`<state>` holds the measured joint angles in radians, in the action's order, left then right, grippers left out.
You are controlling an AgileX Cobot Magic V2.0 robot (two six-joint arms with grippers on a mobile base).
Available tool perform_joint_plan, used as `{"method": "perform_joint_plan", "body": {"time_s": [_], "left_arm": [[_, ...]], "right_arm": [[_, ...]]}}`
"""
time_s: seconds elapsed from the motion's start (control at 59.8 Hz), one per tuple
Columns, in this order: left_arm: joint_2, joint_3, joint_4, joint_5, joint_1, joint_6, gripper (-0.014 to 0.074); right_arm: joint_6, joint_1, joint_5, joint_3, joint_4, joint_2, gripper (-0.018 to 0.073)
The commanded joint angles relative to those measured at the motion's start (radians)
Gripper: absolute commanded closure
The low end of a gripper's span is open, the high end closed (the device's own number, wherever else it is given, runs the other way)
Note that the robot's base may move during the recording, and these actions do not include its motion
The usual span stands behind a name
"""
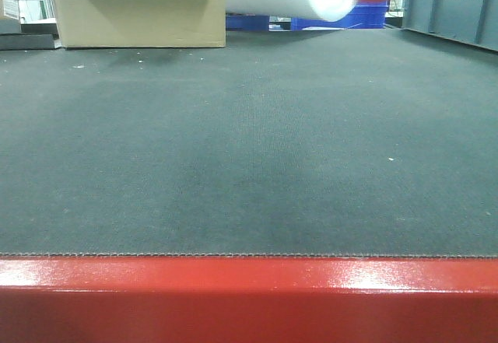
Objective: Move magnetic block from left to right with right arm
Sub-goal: 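Position the held cube above the second table's carpet, then lower the cube onto the carpet and open the right gripper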
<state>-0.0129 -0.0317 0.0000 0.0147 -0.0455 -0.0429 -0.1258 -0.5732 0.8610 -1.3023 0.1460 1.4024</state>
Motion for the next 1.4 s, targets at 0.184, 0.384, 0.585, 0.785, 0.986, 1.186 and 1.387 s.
{"method": "perform_joint_plan", "body": {"time_s": [0.184, 0.384, 0.585, 0.785, 0.986, 1.186, 1.387], "left_arm": [[-0.013, -0.009, 0.000, -0.089, -0.001, -0.004, 0.0713], [-0.013, -0.009, 0.000, -0.089, -0.001, -0.004, 0.0712], [-0.013, -0.009, 0.000, -0.089, -0.001, -0.004, 0.0713], [-0.013, -0.009, 0.000, -0.089, -0.001, -0.004, 0.0713], [-0.013, -0.009, 0.000, -0.089, -0.001, -0.004, 0.0713], [-0.013, -0.009, 0.000, -0.089, -0.001, -0.004, 0.0713], [-0.013, -0.009, 0.000, -0.089, -0.001, -0.004, 0.0713]], "right_arm": [[0.135, -0.051, 0.030, -0.269, 0.004, 0.263, 0.0323], [0.337, -0.051, 0.057, -0.383, -0.092, 0.408, 0.0323], [0.415, -0.051, 0.069, -0.409, -0.160, 0.508, 0.0323], [0.438, -0.051, 0.070, -0.409, -0.163, 0.575, 0.0323], [0.438, -0.051, 0.069, -0.409, -0.171, 0.600, 0.0323], [0.438, -0.051, 0.066, -0.409, -0.177, 0.600, 0.0108], [0.438, -0.051, 0.094, -0.432, -0.177, 0.598, -0.0069]]}}
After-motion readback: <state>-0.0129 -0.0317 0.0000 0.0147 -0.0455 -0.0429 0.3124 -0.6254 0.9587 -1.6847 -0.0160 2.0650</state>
